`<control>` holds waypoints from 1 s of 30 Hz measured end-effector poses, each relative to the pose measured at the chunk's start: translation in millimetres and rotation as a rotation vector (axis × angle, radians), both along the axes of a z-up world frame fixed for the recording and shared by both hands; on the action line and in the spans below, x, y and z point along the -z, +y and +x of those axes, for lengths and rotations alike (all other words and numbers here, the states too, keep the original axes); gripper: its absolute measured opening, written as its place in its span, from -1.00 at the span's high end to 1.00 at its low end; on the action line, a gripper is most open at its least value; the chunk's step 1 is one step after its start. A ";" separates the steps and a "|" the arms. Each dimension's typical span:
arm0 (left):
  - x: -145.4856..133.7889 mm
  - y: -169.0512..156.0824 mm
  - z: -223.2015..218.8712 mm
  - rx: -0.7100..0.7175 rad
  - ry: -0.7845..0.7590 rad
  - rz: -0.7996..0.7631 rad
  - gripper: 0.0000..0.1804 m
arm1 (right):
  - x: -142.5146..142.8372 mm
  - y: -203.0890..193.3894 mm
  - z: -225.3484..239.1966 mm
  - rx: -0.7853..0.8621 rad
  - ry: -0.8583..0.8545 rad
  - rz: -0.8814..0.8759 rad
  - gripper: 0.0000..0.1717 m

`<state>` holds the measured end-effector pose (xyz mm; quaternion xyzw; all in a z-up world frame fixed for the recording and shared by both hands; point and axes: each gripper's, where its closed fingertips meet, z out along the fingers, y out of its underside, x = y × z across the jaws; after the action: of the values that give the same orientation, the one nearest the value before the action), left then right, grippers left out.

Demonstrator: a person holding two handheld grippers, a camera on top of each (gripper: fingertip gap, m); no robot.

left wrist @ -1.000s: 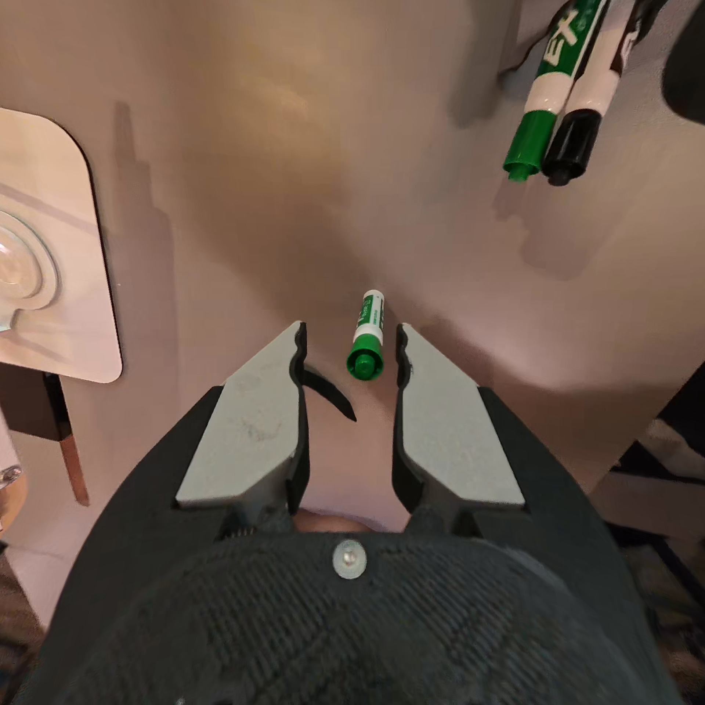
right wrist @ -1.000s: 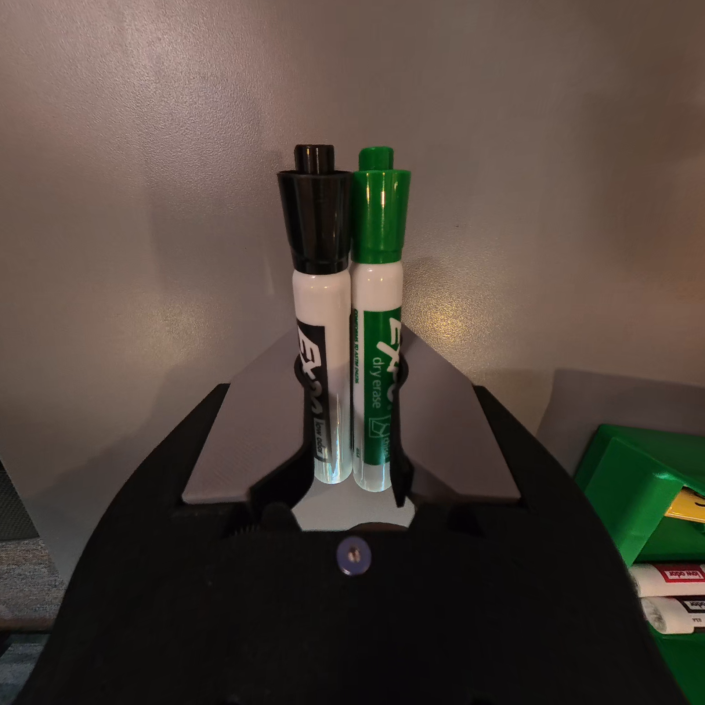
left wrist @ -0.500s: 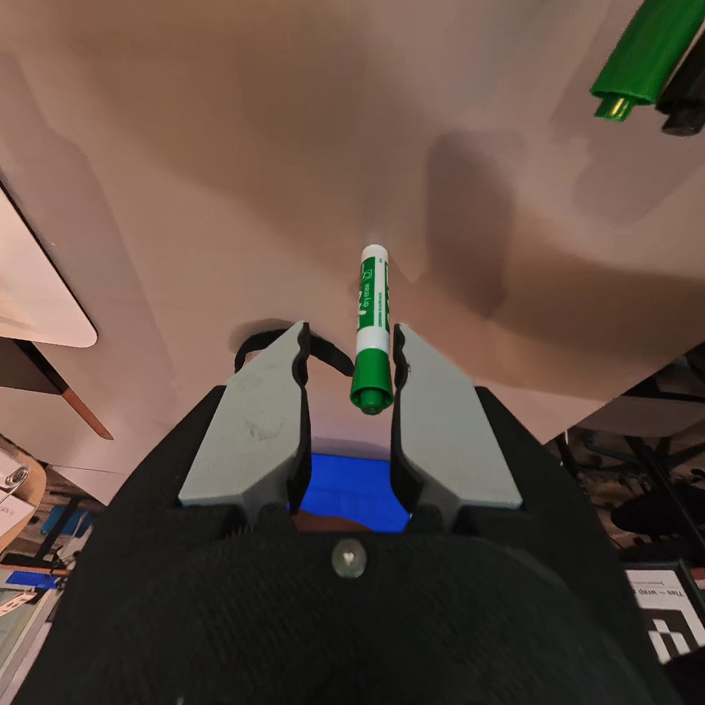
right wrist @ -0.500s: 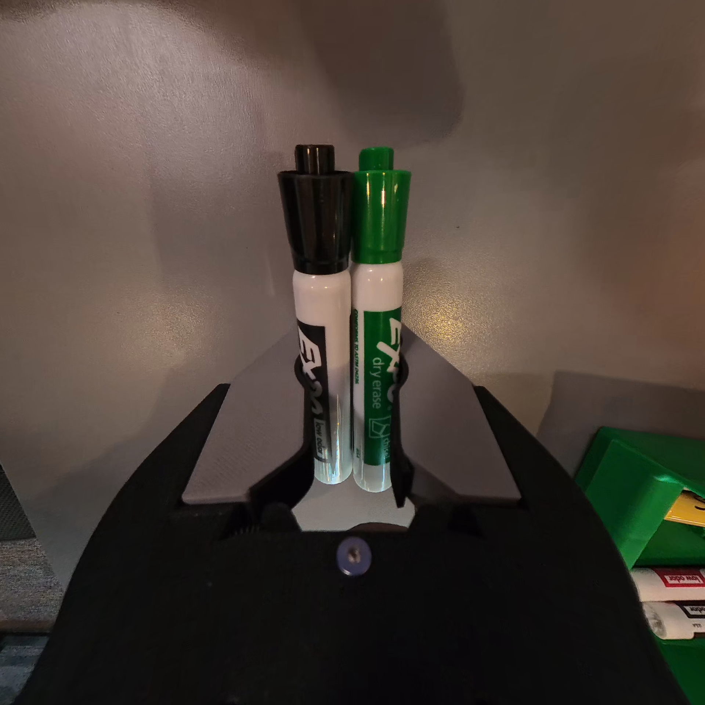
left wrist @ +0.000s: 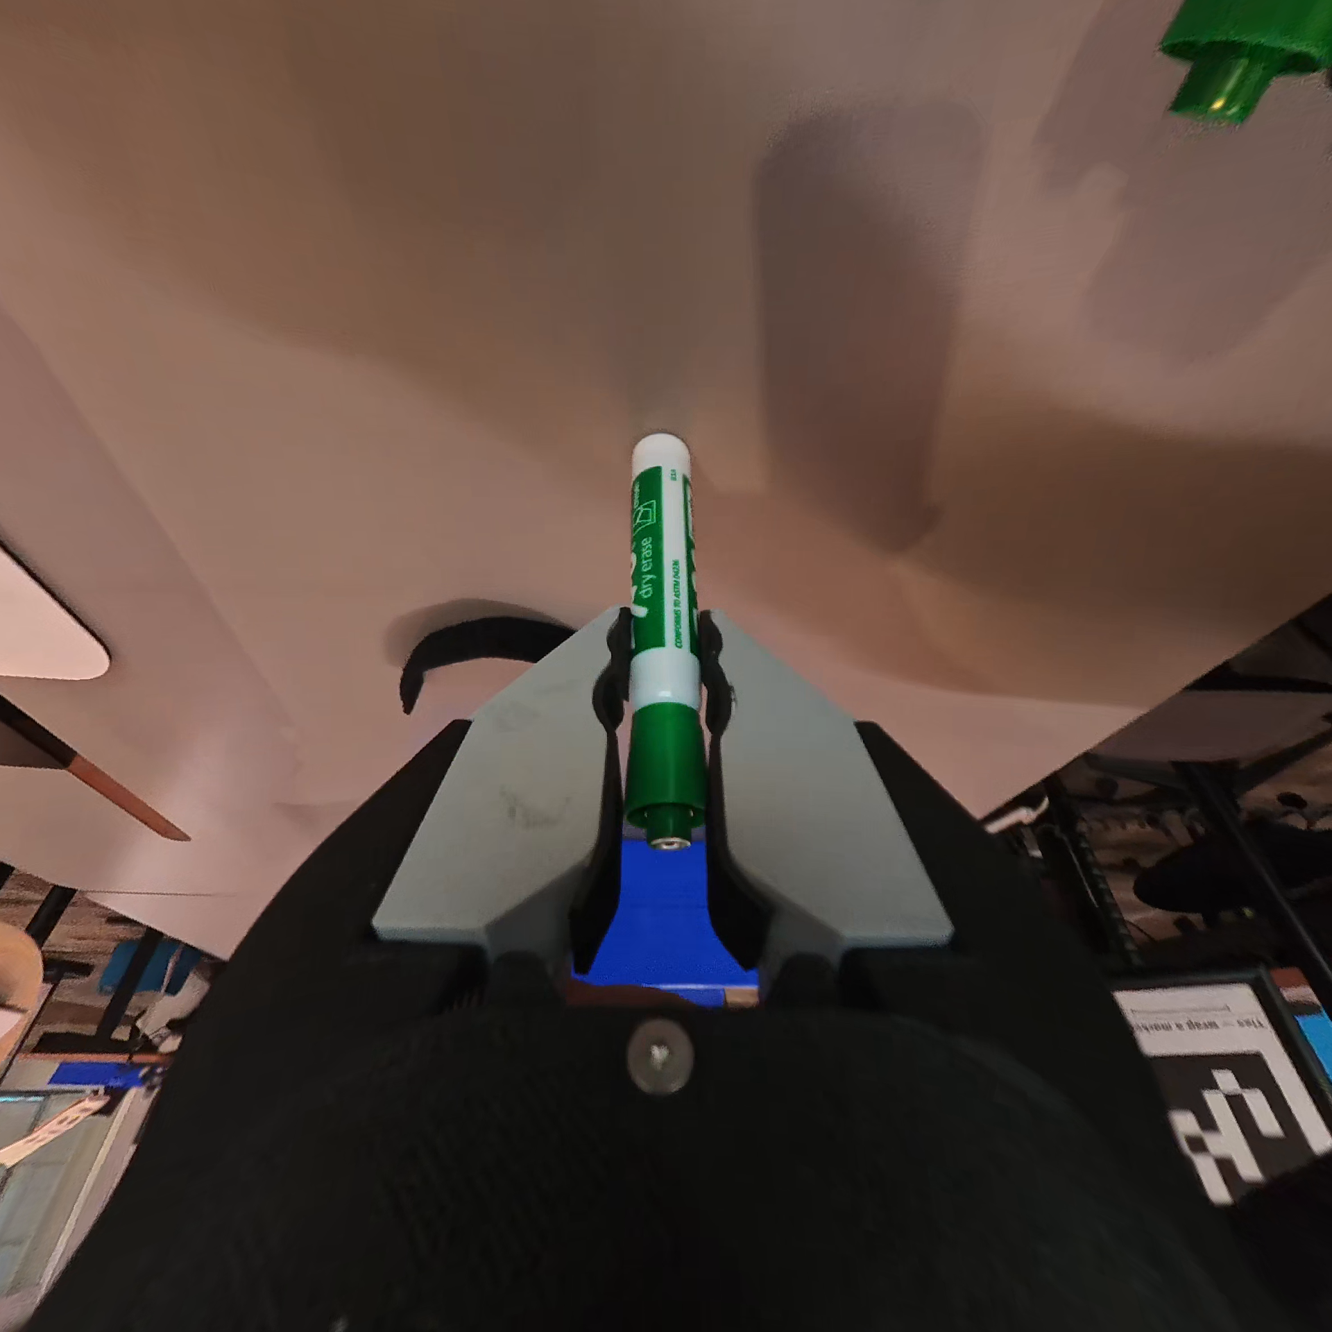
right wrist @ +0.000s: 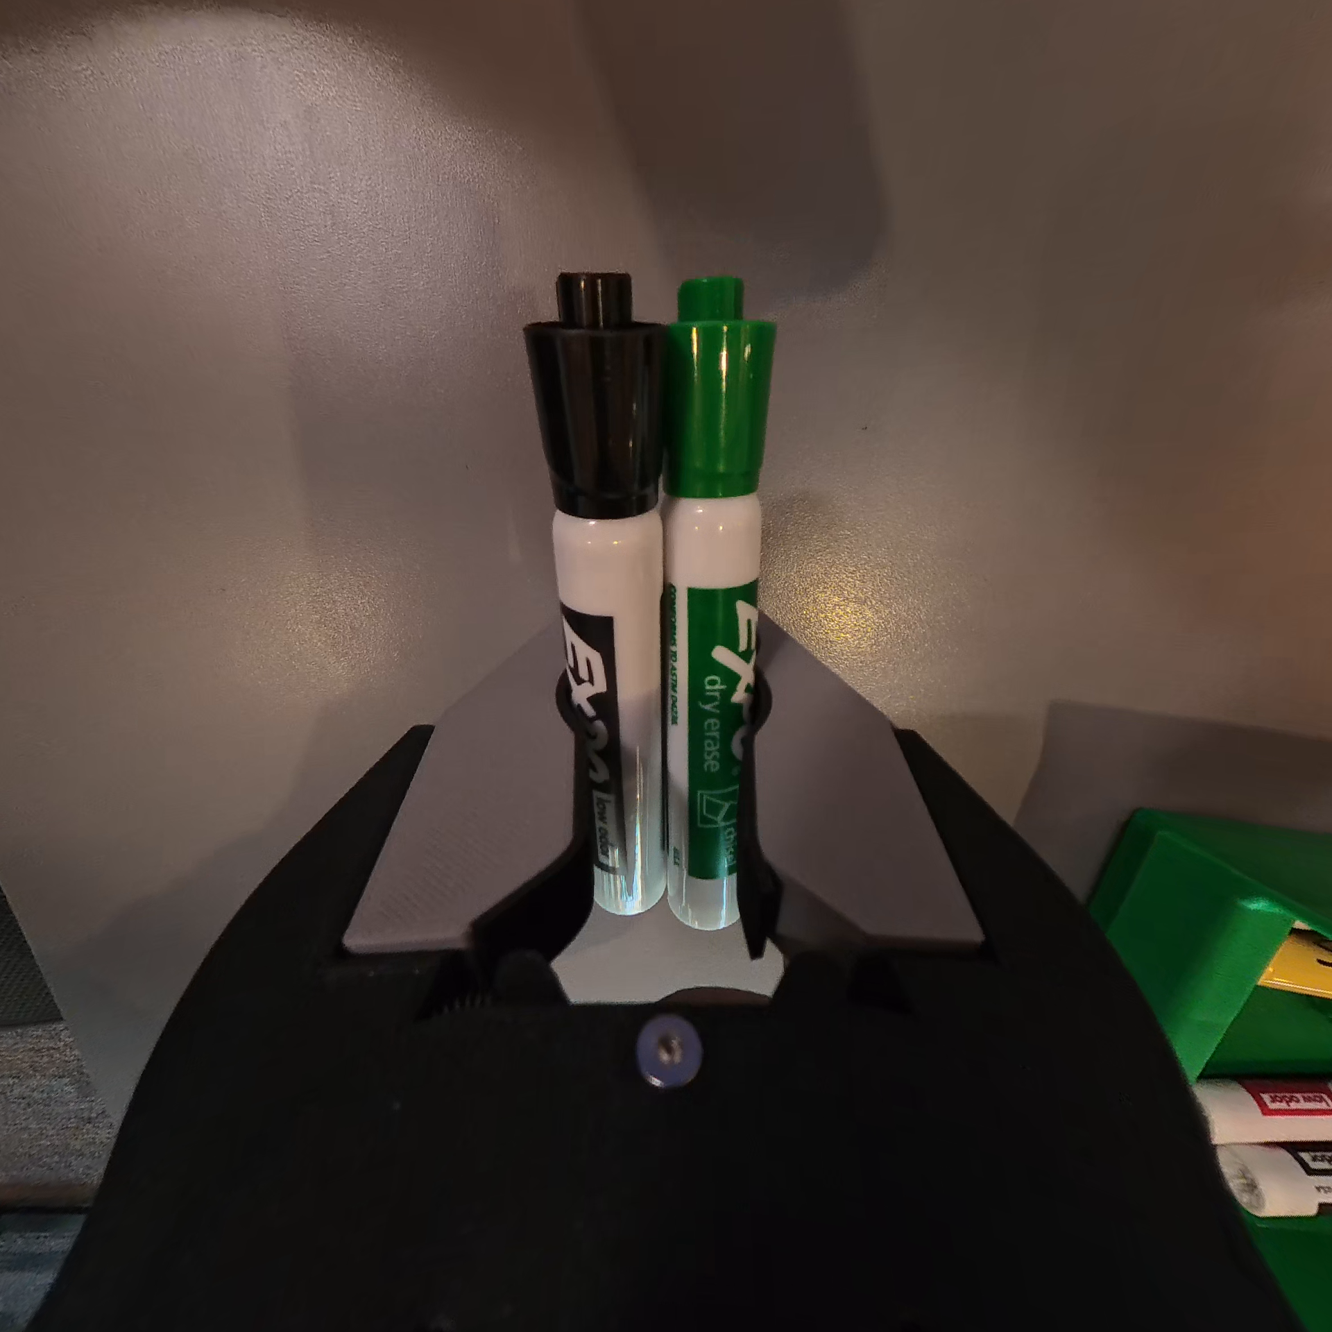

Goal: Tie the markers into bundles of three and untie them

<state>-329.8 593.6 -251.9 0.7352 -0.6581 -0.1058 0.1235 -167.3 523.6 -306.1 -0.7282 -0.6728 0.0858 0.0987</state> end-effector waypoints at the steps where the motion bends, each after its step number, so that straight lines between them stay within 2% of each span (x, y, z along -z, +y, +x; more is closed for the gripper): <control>1: -0.6 1.6 -1.5 -0.003 -0.022 0.009 0.82 | 0.0 0.0 0.0 0.000 0.001 0.000 0.56; 4: -3.8 2.2 -2.7 -0.022 -0.147 0.023 0.82 | 0.1 -0.1 0.0 0.003 0.002 0.000 0.55; 10: -16.3 -8.8 -0.5 -0.022 -0.519 0.092 0.82 | 0.0 -0.2 0.1 0.006 0.006 0.001 0.55; 14: -30.9 -30.6 18.1 -0.023 -0.843 0.118 0.81 | 0.1 1.0 0.1 0.004 -0.006 0.001 0.55; 18: -39.4 -44.0 33.7 -0.044 -1.047 0.166 0.82 | 0.3 1.0 0.4 0.002 -0.023 0.003 0.55; 24: -52.8 -49.8 50.8 -0.087 -1.224 0.185 0.82 | 0.5 0.9 0.6 0.006 -0.045 0.001 0.55; 30: -55.4 -58.8 76.1 -0.059 -1.262 0.147 0.82 | 0.4 1.2 0.2 0.007 -0.042 0.002 0.56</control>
<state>-253.7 534.9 -196.5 0.6804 -0.5748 0.3064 -0.3358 -167.1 524.8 -306.6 -0.7320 -0.6723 0.0696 0.0854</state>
